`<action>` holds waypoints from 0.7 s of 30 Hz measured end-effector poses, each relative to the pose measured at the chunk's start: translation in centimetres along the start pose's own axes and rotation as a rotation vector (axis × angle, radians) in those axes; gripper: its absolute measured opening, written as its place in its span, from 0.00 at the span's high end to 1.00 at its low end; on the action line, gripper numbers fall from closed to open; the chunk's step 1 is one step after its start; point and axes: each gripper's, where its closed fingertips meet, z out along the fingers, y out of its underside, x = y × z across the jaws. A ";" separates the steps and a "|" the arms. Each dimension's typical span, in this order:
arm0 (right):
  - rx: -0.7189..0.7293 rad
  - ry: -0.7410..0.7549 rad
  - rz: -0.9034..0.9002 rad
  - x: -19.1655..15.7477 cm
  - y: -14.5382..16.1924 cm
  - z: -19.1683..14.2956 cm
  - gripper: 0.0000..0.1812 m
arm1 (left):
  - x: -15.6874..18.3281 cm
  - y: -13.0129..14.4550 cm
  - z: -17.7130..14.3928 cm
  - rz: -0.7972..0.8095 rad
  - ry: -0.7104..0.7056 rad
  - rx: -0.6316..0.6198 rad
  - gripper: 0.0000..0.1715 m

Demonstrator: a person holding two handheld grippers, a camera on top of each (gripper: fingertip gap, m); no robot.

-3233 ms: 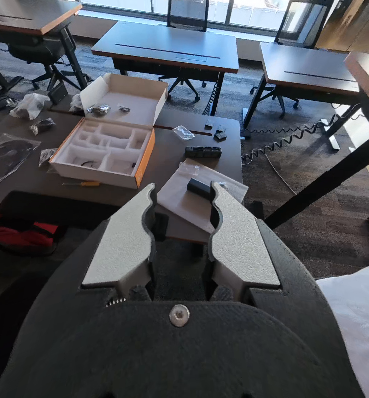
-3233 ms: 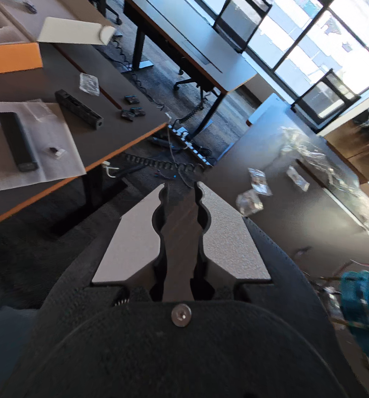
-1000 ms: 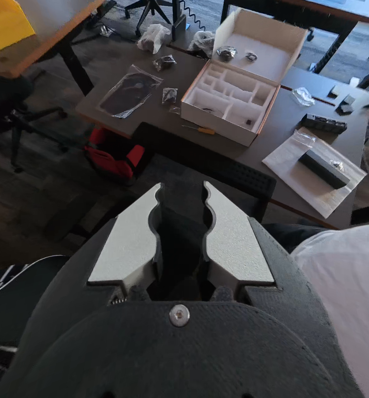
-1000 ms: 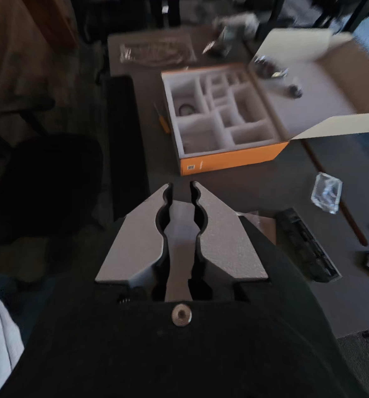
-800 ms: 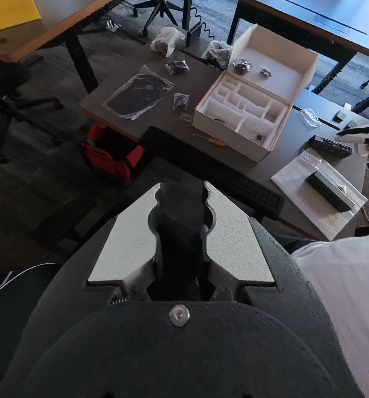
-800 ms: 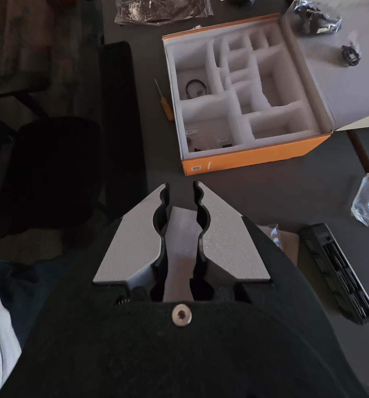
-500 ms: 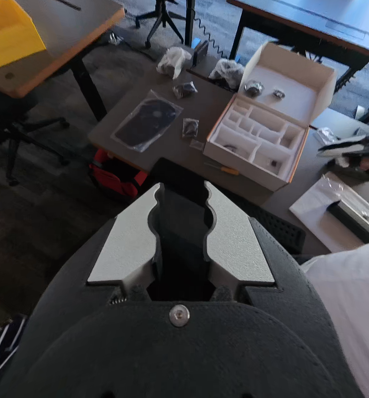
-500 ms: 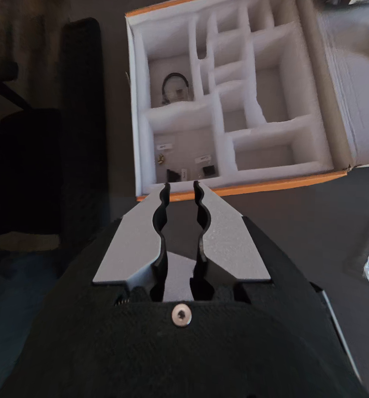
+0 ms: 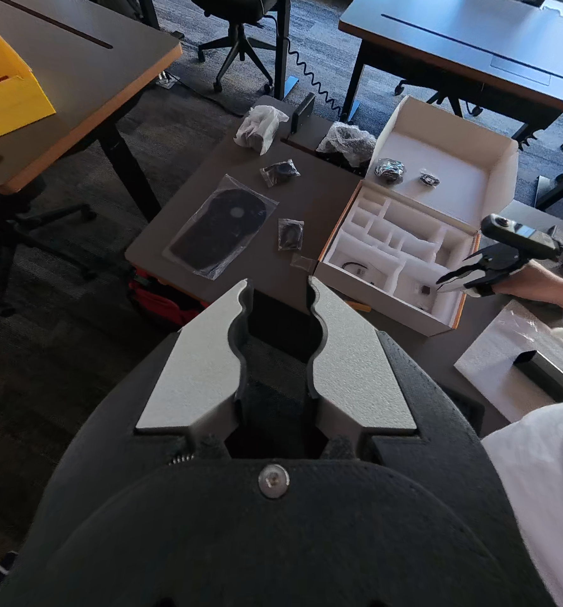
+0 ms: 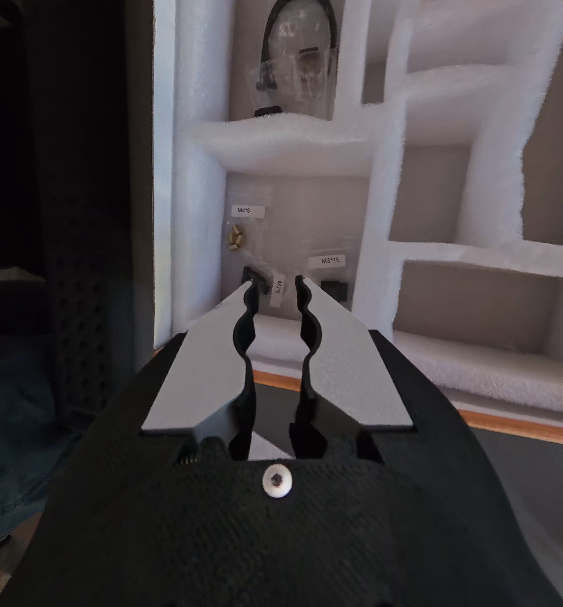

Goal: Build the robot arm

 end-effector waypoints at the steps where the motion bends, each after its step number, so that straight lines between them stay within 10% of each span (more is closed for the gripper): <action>1: -0.006 -0.010 -0.003 -0.2 -0.1 0.4 0.87 | 0.0 0.1 0.2 0.004 0.001 -0.005 0.82; 21: -0.092 -0.064 -0.102 -2.1 -4.5 5.9 0.85 | -3.7 5.1 -2.9 -0.097 -0.114 -0.007 0.83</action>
